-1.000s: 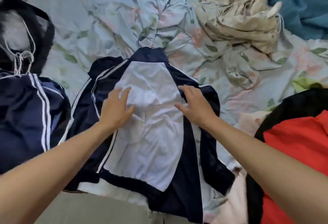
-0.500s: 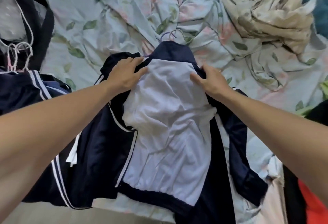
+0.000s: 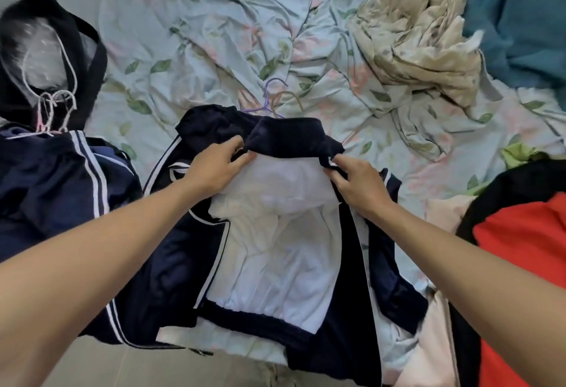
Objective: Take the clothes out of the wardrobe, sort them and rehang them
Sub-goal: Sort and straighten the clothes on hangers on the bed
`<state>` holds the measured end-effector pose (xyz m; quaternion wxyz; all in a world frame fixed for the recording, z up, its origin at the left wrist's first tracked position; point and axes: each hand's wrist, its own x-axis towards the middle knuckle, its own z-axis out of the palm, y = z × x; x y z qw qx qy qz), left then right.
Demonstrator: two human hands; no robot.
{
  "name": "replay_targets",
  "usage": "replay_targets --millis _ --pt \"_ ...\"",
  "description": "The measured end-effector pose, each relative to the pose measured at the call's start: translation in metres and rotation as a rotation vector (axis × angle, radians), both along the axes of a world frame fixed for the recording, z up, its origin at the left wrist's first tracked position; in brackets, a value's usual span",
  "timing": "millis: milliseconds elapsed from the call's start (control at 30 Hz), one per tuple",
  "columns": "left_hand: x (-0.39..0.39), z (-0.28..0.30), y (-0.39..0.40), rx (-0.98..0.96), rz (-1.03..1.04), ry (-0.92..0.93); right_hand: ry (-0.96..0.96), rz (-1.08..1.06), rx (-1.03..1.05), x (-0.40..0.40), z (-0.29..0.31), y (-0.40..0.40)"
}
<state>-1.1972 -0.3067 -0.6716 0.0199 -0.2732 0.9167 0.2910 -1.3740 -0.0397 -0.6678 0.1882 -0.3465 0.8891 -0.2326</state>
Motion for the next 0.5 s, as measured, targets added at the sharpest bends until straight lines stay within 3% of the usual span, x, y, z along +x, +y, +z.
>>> replay_targets --millis 200,333,500 --pt "0.050 0.078 0.064 0.073 0.053 0.046 0.003 0.030 -0.066 0.006 0.091 0.050" --pt "0.084 0.188 0.122 0.197 0.137 0.165 0.003 0.005 -0.150 0.025 0.190 0.090" --pt "0.155 0.334 0.216 0.159 0.294 0.269 -0.008 0.011 -0.171 0.089 0.321 0.157"
